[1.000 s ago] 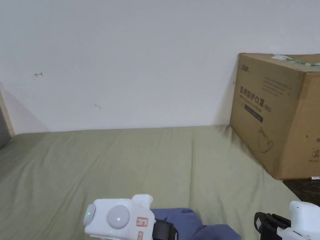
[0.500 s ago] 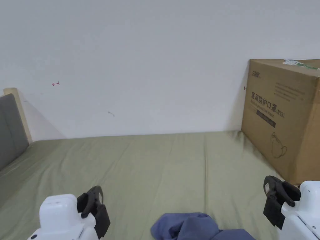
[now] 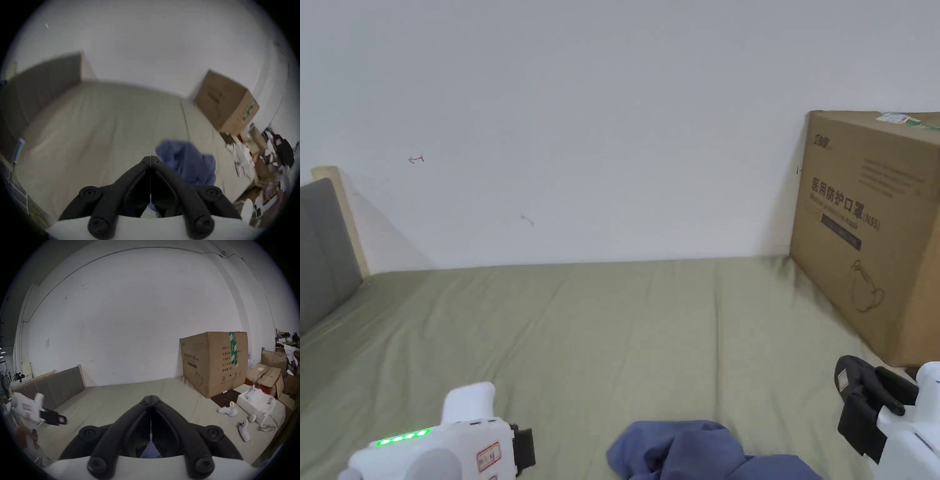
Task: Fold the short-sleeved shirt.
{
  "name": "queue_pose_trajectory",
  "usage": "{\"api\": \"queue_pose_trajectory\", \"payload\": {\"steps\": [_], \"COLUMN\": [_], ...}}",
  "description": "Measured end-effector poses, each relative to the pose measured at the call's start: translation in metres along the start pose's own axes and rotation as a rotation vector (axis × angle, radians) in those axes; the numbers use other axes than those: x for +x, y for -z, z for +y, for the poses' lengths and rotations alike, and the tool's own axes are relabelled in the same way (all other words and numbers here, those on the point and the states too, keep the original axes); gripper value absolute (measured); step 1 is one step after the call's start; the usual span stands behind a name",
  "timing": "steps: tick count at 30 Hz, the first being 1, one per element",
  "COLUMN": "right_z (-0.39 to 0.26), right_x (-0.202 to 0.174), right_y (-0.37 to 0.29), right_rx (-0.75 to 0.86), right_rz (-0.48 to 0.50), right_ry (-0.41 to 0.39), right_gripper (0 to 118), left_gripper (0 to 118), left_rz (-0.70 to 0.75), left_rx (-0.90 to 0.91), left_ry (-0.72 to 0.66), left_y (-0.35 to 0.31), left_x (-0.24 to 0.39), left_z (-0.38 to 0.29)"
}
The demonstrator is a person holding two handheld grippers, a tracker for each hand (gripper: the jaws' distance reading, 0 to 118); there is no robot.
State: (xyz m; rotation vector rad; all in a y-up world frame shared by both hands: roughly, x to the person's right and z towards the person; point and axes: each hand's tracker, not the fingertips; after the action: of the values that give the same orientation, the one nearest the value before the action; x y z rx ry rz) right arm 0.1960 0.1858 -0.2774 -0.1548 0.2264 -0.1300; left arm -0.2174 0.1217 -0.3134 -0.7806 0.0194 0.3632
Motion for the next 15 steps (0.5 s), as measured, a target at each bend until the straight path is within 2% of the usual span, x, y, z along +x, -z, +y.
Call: {"api": "queue_pose_trajectory", "payload": {"steps": [2,3,5,6,11,13,14,15], "right_z": [-0.006,-0.009,-0.015,-0.017,-0.034,-0.040,-0.043,-0.045], "right_x": [0.002,0.003,0.005,0.007,0.014,0.016,0.017,0.018], "right_y": [0.006,0.009,0.015,0.018,0.037,0.048,0.056,0.063], "right_rx": [-0.038,-0.056,-0.093,-0.111,-0.185,-0.218,-0.239,-0.255], "right_rz": [0.010,0.013,0.010,0.011,-0.001,-0.014,-0.016,-0.013], "right_ry": [-0.013,-0.019,-0.031,-0.035,-0.049,-0.046,-0.039,-0.034], "right_gripper": [0,0,0,0,0,0,0,0], "left_gripper": [0,9,95,117,116,109,100,76], "left_rz": [0.051,0.073,0.101,0.097,0.133,0.087,0.138,0.147], "left_rx": [-0.090,-0.114,-0.167,-0.202,-0.275,-0.310,-0.265,-0.204], "left_ry": [0.007,0.008,0.004,-0.008,-0.038,-0.034,0.051,0.118], "left_y": [0.043,0.059,0.093,0.104,0.151,0.156,0.147,0.135], "left_x": [-0.011,-0.015,-0.025,-0.029,-0.043,-0.038,-0.028,-0.019], "left_z": [-0.007,-0.011,-0.018,-0.027,-0.057,-0.071,-0.076,-0.078]}}
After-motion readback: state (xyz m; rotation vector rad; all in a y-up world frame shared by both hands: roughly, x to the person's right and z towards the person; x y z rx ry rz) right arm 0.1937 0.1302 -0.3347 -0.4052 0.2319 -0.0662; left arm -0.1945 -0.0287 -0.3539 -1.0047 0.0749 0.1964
